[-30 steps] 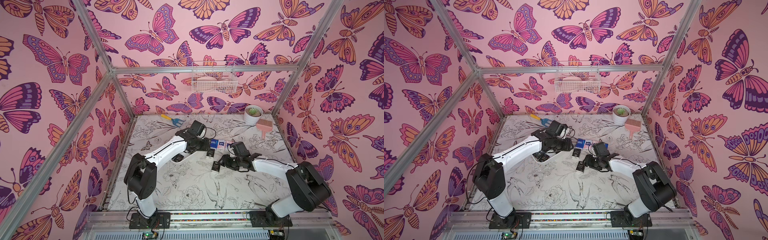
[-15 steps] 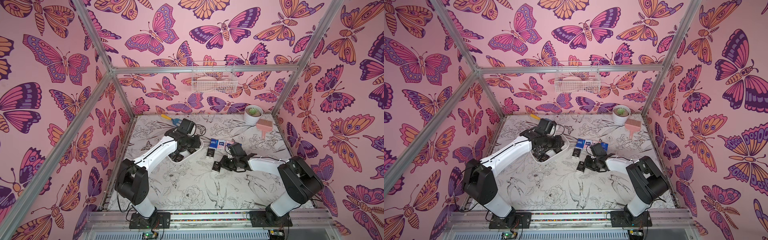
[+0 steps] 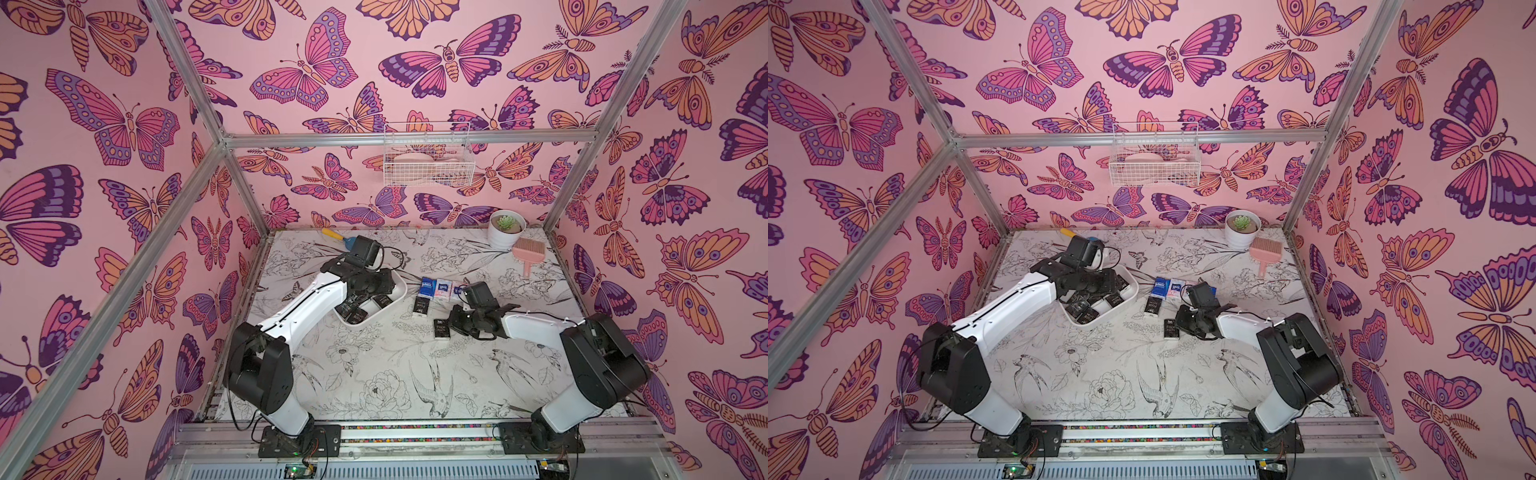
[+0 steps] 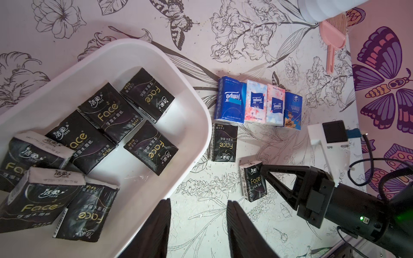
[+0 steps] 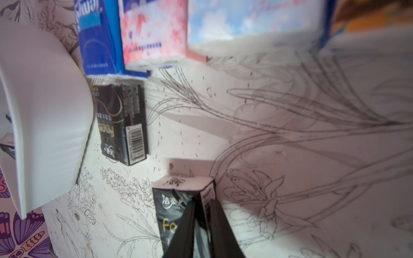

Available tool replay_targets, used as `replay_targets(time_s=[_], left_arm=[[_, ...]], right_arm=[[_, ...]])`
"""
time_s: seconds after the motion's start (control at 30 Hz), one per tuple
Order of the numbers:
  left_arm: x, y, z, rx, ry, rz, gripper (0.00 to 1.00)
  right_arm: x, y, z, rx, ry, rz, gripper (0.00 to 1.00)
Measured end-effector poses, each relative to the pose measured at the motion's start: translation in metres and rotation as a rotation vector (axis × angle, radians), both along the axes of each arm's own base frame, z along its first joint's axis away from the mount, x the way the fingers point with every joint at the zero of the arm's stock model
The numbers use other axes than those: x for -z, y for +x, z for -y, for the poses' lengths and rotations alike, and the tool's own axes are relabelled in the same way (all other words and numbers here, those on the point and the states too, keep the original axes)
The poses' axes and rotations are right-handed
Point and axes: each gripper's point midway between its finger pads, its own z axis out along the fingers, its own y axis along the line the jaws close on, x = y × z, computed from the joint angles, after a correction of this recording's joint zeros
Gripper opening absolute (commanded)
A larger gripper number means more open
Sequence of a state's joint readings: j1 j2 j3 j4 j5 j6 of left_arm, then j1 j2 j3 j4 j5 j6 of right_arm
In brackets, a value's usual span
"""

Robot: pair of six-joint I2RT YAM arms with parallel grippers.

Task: Take the pocket tissues out of the storage box
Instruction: Move the pocket tissues to the center of the board.

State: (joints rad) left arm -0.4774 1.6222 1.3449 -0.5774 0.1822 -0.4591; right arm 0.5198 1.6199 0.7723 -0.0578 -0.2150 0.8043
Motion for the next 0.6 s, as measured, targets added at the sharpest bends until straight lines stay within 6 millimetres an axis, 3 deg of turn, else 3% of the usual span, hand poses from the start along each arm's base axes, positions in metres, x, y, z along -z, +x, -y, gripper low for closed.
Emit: replay_targets(time_s=[0.23, 0.43, 0.6], left_arm=[[0.001, 0.0, 0.0, -0.001, 0.001, -0.002, 0.46], [0.0, -0.003, -0.004, -0.005, 0.001, -0.001, 0.46], [-0.006, -0.004, -0.009, -0.015, -0.001, 0.015, 0.47]], right_arm=[[-0.002, 0.021, 0.001, 0.044, -0.001, 0.017, 0.14], [-0.008, 0.029, -0.002, 0.051, 0.005, 0.029, 0.31], [-0.019, 0.023, 0.002, 0.008, -0.024, 0.047, 0.41]])
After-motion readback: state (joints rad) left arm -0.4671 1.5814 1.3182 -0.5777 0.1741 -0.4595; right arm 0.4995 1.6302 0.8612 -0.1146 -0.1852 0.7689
